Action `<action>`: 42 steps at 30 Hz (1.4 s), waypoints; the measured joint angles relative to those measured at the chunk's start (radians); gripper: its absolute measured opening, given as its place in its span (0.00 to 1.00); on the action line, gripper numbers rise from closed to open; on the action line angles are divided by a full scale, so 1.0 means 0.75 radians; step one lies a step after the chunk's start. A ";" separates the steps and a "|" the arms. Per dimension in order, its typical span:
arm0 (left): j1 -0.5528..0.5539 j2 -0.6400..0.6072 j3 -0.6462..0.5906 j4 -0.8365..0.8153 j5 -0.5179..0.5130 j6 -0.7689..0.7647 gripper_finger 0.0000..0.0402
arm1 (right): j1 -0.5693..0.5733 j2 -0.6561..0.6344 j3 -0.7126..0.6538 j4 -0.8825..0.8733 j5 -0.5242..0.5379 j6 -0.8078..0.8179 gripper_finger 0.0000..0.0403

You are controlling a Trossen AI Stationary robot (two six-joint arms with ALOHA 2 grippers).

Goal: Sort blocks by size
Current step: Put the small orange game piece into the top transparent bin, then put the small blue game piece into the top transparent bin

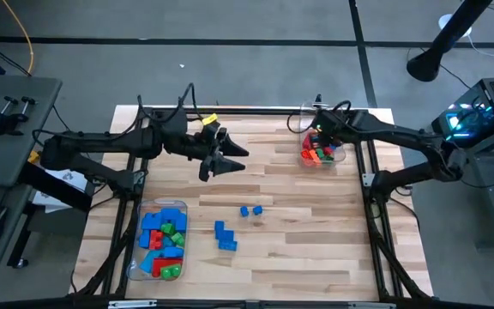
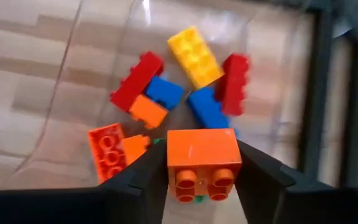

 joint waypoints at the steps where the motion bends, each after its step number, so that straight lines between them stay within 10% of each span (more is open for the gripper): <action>1: -0.005 0.001 0.000 -0.001 -0.001 0.000 0.70 | -0.023 0.000 -0.018 0.034 -0.048 -0.010 0.40; 18: -0.015 0.001 -0.001 -0.002 -0.008 0.003 0.70 | 0.020 -0.149 -0.074 0.168 -0.149 -0.045 0.59; 26: -0.016 0.001 0.000 -0.036 0.027 0.003 0.70 | 0.375 -0.361 -0.073 0.422 -0.184 0.055 0.60; 34: -0.016 0.001 0.000 -0.095 0.027 0.003 0.70 | 0.852 0.113 -0.072 0.787 -0.137 0.178 0.60; 42: -0.016 0.001 0.000 -0.093 0.027 -0.001 0.70 | 0.962 0.629 0.124 1.038 -0.404 -0.350 0.60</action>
